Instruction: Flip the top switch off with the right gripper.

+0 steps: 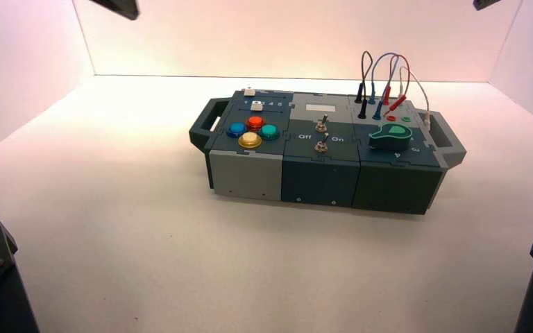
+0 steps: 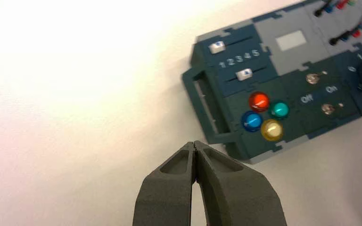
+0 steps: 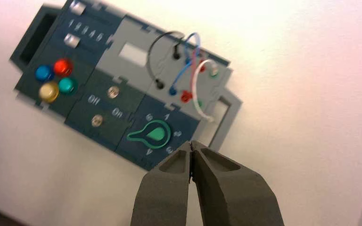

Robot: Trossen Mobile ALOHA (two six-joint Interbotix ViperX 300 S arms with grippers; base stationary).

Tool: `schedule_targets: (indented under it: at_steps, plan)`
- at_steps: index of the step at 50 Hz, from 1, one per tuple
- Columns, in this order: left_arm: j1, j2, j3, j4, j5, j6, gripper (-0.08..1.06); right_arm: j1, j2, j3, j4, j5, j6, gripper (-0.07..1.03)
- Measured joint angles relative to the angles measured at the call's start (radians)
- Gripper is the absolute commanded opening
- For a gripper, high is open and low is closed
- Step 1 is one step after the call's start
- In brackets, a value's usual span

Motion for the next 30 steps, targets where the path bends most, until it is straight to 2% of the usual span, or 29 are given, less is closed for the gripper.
schedule_targets:
  at_steps: [1,4,8,10,16,17,19,26,30]
  plan:
    - [-0.008,0.009,-0.005,0.0,0.0,0.0,-0.03,0.003,0.011,-0.002,0.015,0.008,-0.014,-0.02]
    - [-0.021,0.035,-0.015,-0.002,0.0,0.0,-0.03,0.018,0.031,-0.003,0.043,0.014,-0.028,-0.02]
    - [-0.025,0.067,-0.028,-0.009,0.0,-0.002,-0.03,0.055,0.063,-0.006,0.067,0.012,-0.032,-0.02]
    - [-0.023,0.089,-0.037,-0.021,-0.002,-0.002,-0.03,0.069,0.075,-0.006,0.074,0.008,-0.031,-0.02]
    - [-0.023,0.126,-0.052,-0.049,-0.009,-0.006,-0.03,0.089,0.118,-0.006,0.08,-0.031,-0.015,-0.02]
    - [-0.025,0.15,-0.061,-0.067,-0.02,-0.011,-0.03,0.086,0.137,-0.006,0.083,-0.054,0.002,-0.02]
    - [-0.023,0.173,-0.067,-0.074,-0.023,-0.011,-0.03,0.086,0.146,-0.006,0.083,-0.063,0.011,-0.02]
    - [-0.028,0.262,-0.098,-0.083,-0.028,-0.017,-0.03,0.095,0.19,-0.008,0.086,-0.089,0.049,-0.02]
    - [-0.029,0.282,-0.103,-0.083,-0.028,-0.017,-0.03,0.097,0.201,-0.006,0.089,-0.092,0.055,-0.02]
